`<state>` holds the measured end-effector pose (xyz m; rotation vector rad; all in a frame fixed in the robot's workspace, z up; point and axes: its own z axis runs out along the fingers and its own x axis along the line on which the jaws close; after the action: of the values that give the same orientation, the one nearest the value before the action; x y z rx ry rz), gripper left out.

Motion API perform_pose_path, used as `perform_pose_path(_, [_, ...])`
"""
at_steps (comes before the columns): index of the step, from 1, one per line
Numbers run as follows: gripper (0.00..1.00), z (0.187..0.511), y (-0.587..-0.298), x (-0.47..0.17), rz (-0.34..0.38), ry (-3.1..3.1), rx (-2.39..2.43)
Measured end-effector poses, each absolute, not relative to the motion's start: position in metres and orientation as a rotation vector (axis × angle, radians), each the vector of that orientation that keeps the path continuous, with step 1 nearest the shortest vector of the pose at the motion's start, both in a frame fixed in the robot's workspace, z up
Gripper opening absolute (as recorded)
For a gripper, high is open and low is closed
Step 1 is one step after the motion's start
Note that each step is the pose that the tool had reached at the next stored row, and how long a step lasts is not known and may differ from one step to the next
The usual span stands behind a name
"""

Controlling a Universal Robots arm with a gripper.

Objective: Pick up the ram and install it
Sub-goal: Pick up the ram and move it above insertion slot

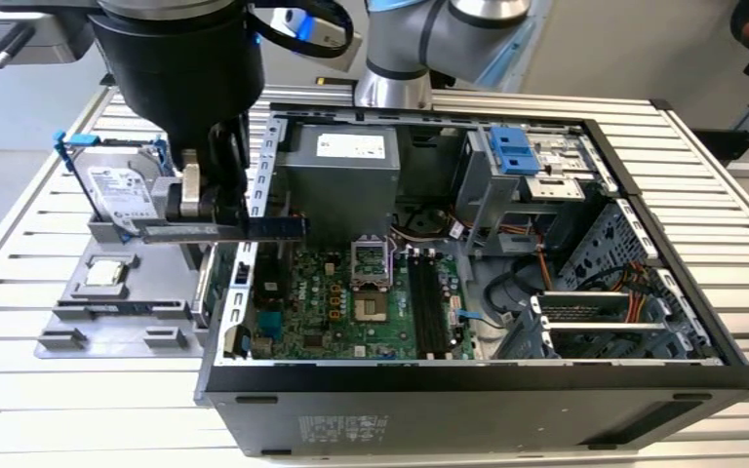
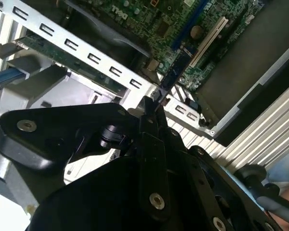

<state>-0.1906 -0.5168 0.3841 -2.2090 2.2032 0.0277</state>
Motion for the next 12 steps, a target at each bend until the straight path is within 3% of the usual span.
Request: perform_pose_path(12, [0.00, 0.384, -0.517, -0.157, 0.028, 2.203, -2.209])
